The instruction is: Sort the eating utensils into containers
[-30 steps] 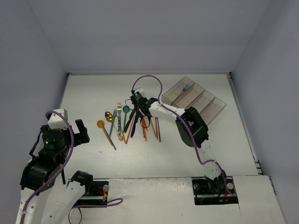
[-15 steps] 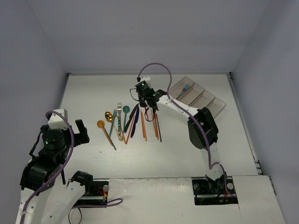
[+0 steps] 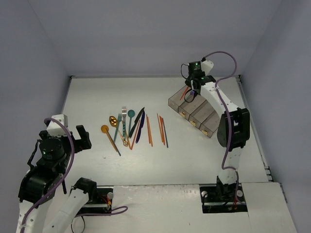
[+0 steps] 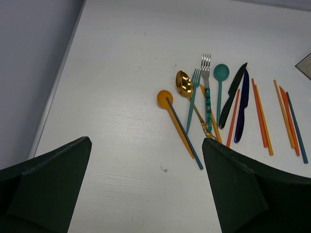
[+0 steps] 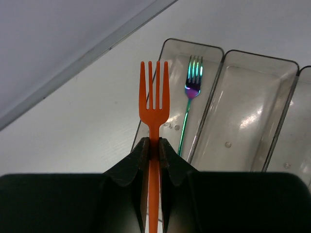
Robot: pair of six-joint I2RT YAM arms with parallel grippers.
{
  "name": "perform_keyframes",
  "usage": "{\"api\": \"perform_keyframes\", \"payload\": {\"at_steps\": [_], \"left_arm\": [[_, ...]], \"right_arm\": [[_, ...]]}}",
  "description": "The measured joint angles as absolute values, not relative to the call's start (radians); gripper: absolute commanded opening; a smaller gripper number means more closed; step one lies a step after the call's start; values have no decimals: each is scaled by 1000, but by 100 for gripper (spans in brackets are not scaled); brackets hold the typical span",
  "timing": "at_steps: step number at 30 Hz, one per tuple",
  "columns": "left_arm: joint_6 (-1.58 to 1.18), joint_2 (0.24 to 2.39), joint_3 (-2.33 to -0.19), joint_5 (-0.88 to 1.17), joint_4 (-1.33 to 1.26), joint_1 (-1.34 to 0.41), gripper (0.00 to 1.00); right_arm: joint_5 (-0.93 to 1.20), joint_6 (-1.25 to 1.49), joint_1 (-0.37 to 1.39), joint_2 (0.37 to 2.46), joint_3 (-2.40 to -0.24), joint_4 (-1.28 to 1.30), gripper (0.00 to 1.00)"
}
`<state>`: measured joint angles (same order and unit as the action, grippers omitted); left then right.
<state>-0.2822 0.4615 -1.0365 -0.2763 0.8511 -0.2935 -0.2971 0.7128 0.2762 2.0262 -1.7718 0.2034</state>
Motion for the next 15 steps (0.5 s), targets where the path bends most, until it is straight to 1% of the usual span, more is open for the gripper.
{"api": "perform_keyframes", "payload": {"at_steps": [3,7,9,12,15], "left_arm": [[-267,444,-1019,-270,814,-294,97],[-243,425,-961,-261,752,-294,97],[-232,420,-931,-259,725,-294,97],[-211,414,-891,-257,682,-294,97],[-192,404,-855,-253,633,-294,97]], "right_arm": [[-302,755,266,2078,-1821,199,0],[-298,788,265,2175,-1897,194,4],[-296,797,265,2216,-1913,192,7],[-295,811,265,2258,-1916,194,15],[-292,813,265,2287,-1916,198,18]]}}
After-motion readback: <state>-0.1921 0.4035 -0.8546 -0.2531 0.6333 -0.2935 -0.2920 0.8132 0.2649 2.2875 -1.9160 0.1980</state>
